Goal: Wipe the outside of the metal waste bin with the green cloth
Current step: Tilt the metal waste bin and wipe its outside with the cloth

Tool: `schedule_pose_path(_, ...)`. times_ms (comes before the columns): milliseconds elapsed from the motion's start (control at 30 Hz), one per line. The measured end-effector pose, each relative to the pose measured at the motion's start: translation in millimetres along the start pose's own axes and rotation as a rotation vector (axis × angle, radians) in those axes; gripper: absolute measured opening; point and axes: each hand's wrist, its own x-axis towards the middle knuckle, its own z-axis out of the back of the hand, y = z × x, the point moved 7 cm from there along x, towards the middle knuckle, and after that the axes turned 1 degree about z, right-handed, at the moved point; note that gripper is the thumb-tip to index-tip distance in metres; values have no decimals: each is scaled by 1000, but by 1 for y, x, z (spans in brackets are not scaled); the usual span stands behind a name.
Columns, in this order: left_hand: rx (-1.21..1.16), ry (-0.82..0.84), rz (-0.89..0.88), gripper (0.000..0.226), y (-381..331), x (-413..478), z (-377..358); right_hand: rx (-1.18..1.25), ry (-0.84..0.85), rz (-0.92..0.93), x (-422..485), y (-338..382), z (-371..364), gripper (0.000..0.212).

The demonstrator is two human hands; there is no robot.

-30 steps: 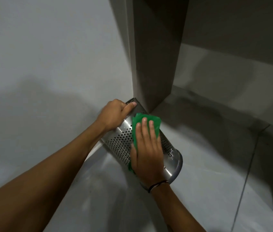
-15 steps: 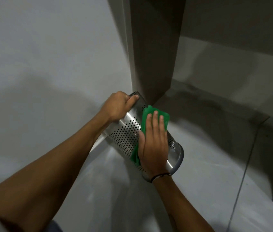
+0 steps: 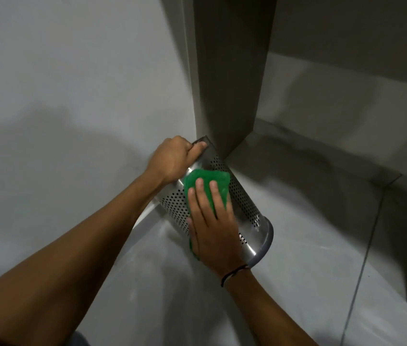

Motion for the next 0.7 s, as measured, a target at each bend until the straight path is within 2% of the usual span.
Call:
schedule_pose_path(33, -6, -4, -1, 70, 0, -1, -2, -6, -8, 19, -2, -4, 1, 65)
schedule_pose_path(67, -5, -8, -7, 70, -1, 0, -2, -8, -30, -35, -1, -12, 3, 64)
schedule_pose_path(167, -6, -17, -3, 71, -3, 1, -4, 67, -76, -377, 3, -35, 11, 59)
schedule_pose_path(200, 1, -16, -2, 71, -2, 0, -3, 67, -64, -369, 4, -31, 11, 60)
schedule_pose_path(300, -14, 5, 4, 71, 4, -3, -1, 45, -1, -47, -9, -3, 2, 62)
schedule_pose_path(333, -20, 6, 2, 71, 3, -3, -1, 41, -14, -30, -9, -8, 2, 62)
schedule_pose_path(367, -26, 5, 2, 70, 2, -2, -2, 45, -39, -102, -7, -18, 4, 61)
schedule_pose_path(433, -28, 6, -5, 69, 0, 1, -4, 117, -107, -388, -3, -42, 10, 58)
schedule_pose_path(467, -29, 6, -6, 69, 0, 1, -5, 154, -124, -469, -2, -47, 11, 58)
schedule_pose_path(500, -31, 4, -6, 69, 3, 1, -5, 157, -124, -457, -1, -45, 11, 58)
schedule_pose_path(600, -49, 5, -27, 68, 12, -4, -4, 148, -64, -247, -2, -33, 6, 63)
schedule_pose_path(700, -117, 3, -68, 68, 16, -8, -3, 209, -86, -317, -3, -42, 6, 63)
